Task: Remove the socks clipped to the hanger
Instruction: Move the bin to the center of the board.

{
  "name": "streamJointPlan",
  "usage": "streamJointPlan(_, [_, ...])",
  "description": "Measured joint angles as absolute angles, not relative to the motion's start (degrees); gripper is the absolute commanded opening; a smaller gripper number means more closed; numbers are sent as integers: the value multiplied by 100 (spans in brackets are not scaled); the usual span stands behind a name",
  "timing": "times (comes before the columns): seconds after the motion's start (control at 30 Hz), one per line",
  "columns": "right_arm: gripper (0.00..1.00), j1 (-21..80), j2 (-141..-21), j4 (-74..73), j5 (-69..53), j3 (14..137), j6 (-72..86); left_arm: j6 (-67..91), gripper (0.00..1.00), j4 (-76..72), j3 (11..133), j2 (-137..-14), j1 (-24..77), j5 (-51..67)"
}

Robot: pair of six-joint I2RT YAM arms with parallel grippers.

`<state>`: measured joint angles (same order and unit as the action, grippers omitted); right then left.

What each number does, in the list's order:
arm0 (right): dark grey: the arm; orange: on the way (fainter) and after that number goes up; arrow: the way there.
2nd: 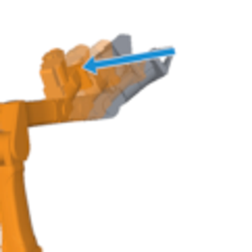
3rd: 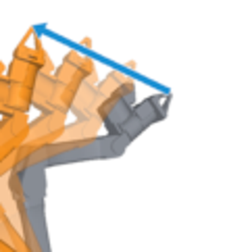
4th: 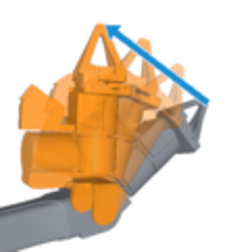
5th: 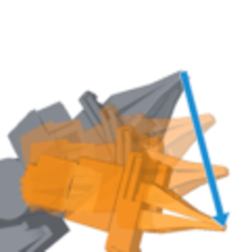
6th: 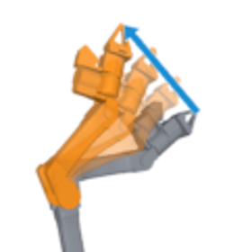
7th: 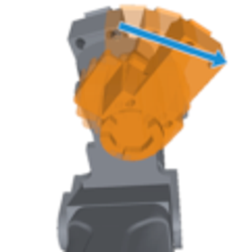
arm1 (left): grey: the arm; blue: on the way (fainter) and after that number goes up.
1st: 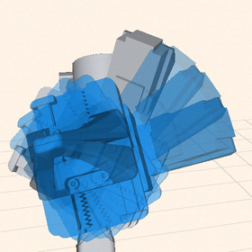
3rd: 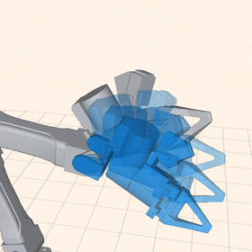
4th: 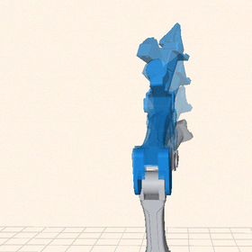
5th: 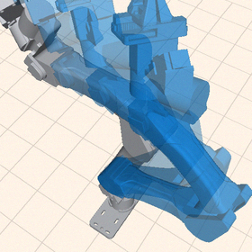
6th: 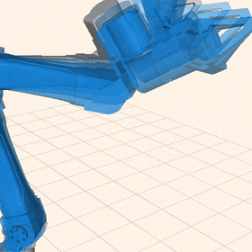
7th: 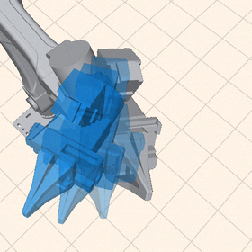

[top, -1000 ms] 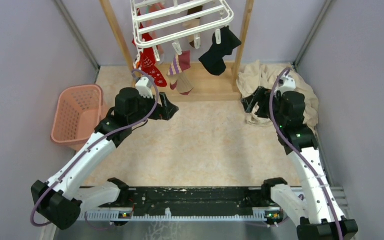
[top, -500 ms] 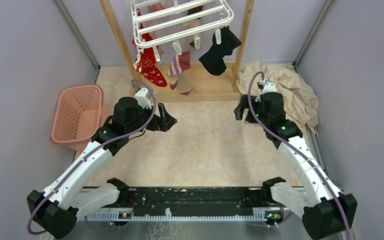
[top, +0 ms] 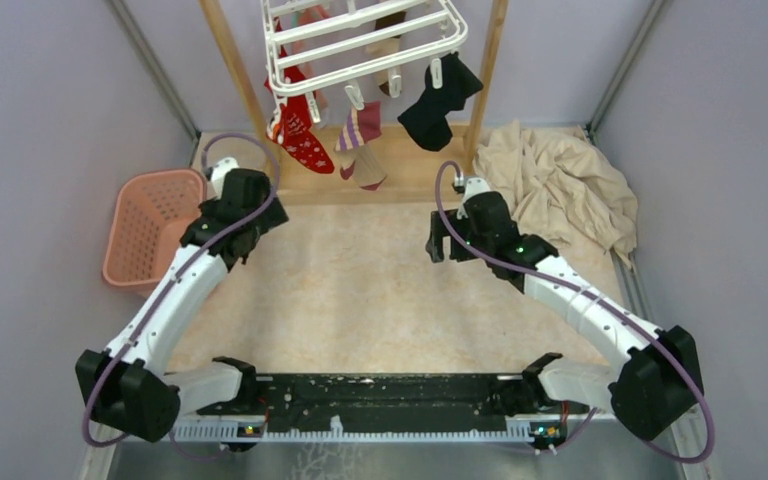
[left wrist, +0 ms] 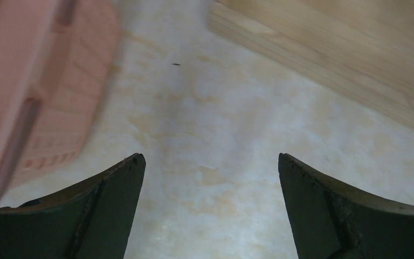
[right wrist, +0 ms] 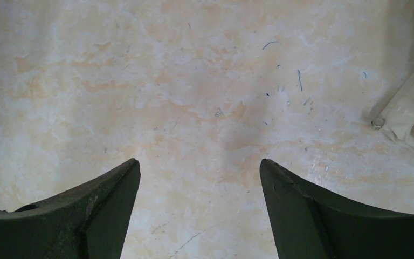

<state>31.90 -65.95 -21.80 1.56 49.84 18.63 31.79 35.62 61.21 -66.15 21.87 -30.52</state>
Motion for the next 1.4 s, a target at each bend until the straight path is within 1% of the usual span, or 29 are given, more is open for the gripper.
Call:
streamJointPlan(0.13, [83, 3253, -6593, -2069, 89, 4912, 1863, 3109, 98, 3514, 5907, -6770, 1173, -3201])
streamJointPlan(0.2, [83, 3260, -6589, -2049, 73, 4853, 1861, 3039, 95, 3503, 5900, -6864, 921, -3284])
streamJointPlan(0.3, [83, 3260, -6565, -2025, 3, 4740, 1859, 2858, 93, 3489, 5911, -6967, 862, -3304])
streamJointPlan(0.47, [83, 3264, -6560, -1933, -126, 4646, 1865, 2532, 94, 3463, 6001, -6912, 862, -3251])
streamJointPlan(0.87, [83, 3365, -6563, -1752, -336, 4464, 1909, 1909, 96, 3297, 6051, -6801, 545, -3844])
streamJointPlan(0.97, [83, 3365, -6563, -1752, -338, 4460, 1909, 1756, 96, 3138, 6062, -6803, 349, -3819])
streamJointPlan(1.2, [84, 3365, -6563, -1678, -416, 4311, 1911, 1625, 97, 2917, 6001, -6906, -497, -3402])
streamJointPlan(1.33, [84, 3365, -6565, -1658, -438, 4278, 1914, 1638, 93, 2864, 5924, -7057, -563, -3133])
streamJointPlan(1.4, [84, 3365, -6571, -1627, -449, 4278, 1914, 1653, 88, 2862, 5916, -7210, -563, -3006])
